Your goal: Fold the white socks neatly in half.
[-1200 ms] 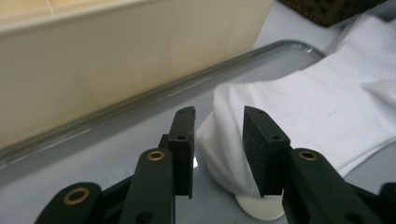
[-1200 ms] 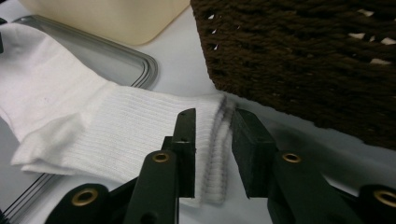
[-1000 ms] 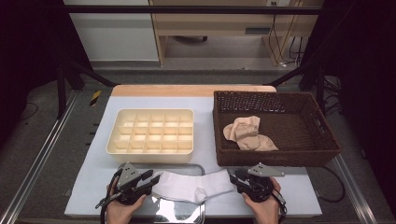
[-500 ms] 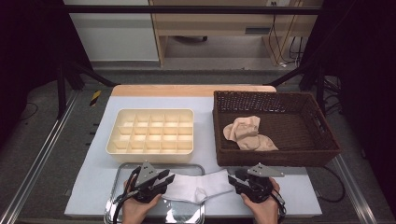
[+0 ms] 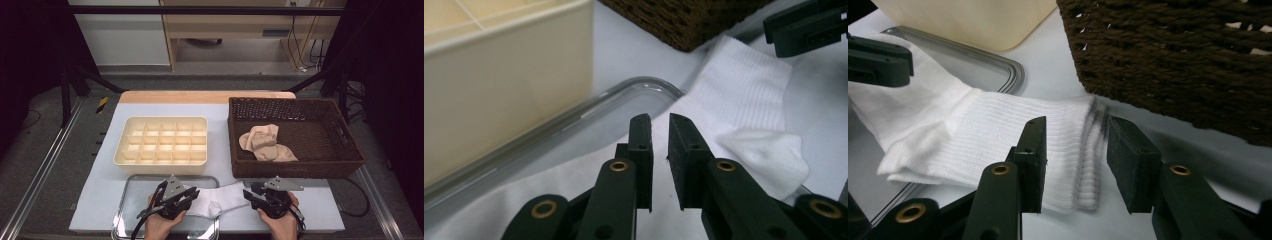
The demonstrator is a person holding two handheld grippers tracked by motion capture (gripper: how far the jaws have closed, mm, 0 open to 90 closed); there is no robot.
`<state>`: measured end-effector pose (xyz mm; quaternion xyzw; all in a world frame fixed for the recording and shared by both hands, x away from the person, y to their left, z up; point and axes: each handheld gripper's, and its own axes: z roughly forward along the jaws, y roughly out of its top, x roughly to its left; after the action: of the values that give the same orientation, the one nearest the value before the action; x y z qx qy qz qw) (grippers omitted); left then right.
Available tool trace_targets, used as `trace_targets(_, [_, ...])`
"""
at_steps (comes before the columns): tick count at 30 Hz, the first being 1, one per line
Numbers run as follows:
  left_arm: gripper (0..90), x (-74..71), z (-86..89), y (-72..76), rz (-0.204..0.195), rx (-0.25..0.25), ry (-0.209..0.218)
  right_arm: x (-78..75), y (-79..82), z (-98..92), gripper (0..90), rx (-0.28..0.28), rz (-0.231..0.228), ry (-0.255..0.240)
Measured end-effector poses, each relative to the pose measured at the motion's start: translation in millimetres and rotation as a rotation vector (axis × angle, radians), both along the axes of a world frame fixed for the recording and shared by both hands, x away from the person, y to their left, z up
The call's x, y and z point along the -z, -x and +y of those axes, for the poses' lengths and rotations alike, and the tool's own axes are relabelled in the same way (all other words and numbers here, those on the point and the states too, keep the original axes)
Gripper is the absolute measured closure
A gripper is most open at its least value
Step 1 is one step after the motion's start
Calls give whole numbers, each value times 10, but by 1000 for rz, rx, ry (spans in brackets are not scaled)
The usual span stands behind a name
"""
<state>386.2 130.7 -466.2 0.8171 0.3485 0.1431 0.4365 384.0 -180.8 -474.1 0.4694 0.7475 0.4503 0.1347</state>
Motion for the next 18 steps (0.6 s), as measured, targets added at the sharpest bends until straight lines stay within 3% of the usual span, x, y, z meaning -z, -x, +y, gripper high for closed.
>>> trace_targets(8, [820, 85, -102, 36, 19, 31, -22, 72, 10, 29, 607, -9, 29, 24])
trace_targets(11, [831, 120, -132, 49, 30, 40, -30, 123, -14, 54, 628, -3, 59, 43])
trace_targets(18, [834, 142, -161, 49, 44, 50, -42, 132, -16, 96, 679, 9, 76, 53])
